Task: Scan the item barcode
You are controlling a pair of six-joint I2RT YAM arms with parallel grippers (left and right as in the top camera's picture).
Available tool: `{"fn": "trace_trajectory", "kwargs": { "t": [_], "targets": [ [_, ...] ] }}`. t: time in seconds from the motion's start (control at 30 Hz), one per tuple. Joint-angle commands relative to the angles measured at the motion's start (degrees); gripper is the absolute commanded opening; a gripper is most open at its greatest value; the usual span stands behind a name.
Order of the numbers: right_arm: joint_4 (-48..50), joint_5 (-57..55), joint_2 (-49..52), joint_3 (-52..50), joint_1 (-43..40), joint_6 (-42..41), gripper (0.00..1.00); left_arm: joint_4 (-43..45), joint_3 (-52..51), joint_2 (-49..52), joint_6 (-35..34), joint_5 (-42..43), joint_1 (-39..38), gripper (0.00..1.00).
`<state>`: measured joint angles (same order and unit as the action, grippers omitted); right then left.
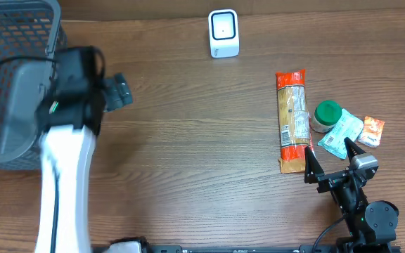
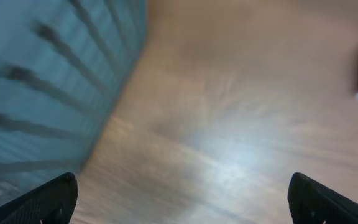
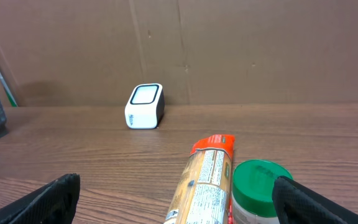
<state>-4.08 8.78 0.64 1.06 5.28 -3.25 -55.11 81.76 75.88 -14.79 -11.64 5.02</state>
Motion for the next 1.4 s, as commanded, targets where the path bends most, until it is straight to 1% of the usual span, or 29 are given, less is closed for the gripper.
{"fn": "trace_trajectory", "kwargs": {
  "t": [0.0, 0.17, 0.27, 0.4, 0.67, 0.73, 0.87, 0.97, 1.03, 1.1, 1.23, 1.37],
  "targets": [
    [0.2, 0.3, -0.4, -0.6, -0.3, -0.1, 1.0, -0.2, 0.4, -11.0, 0.5, -0.4, 0.2, 1.0],
    [0.2, 0.3, -0.4, -0.6, -0.3, -0.1, 1.0, -0.3, 0.4, -22.5, 0.5, -0.4, 0.2, 1.0],
    [0.2, 0.3, -0.4, -0.6, -0.3, -0.1, 1.0, -0.5, 0.4, -27.2, 0.5, -0.4, 0.2, 1.0],
    [0.2, 0.3, -0.4, -0.6, -0.3, -0.1, 1.0, -1.5, 0.4, -28.5, 0.9, -1.3, 0.2, 1.0],
    [0.2, 0.3, -0.4, -0.6, -0.3, -0.1, 1.0, -13.8, -0.7, -31.2, 1.1, -1.9, 0.2, 1.0],
    [0.2, 0.3, -0.4, -0.6, -0.3, -0.1, 1.0, -15.7, -1.6, -32.5, 1.1, -1.9, 0.2, 1.0],
    [0.2, 0.3, -0.4, -0.6, -0.3, -0.1, 1.0, -16.4, -5.3, -36.1, 1.1, -1.9, 0.2, 1.0],
    [0.2, 0.3, -0.4, -0.6, -0.3, -0.1, 1.0, -15.7, -9.9, -39.6, 0.3, -1.8, 0.2, 1.0],
    [0.2, 0.3, -0.4, -0.6, -0.3, -0.1, 1.0, -13.6, -13.6, -42.7, -1.4, -1.8, 0.2, 1.0],
    [0.2, 0.3, -0.4, -0.6, -0.3, -0.1, 1.0, -9.4, -17.4, -46.1, -3.8, -1.5, 0.2, 1.0],
    [0.2, 0.3, -0.4, -0.6, -0.3, -0.1, 1.0, 4.4, -25.9, -53.5, -4.5, 2.6, 0.2, 1.0],
    [0.2, 0.3, -0.4, -0.6, -0.3, -0.1, 1.0, 21.3, -34.8, -60.5, -4.5, 5.8, 0.2, 1.0]
  ]
}}
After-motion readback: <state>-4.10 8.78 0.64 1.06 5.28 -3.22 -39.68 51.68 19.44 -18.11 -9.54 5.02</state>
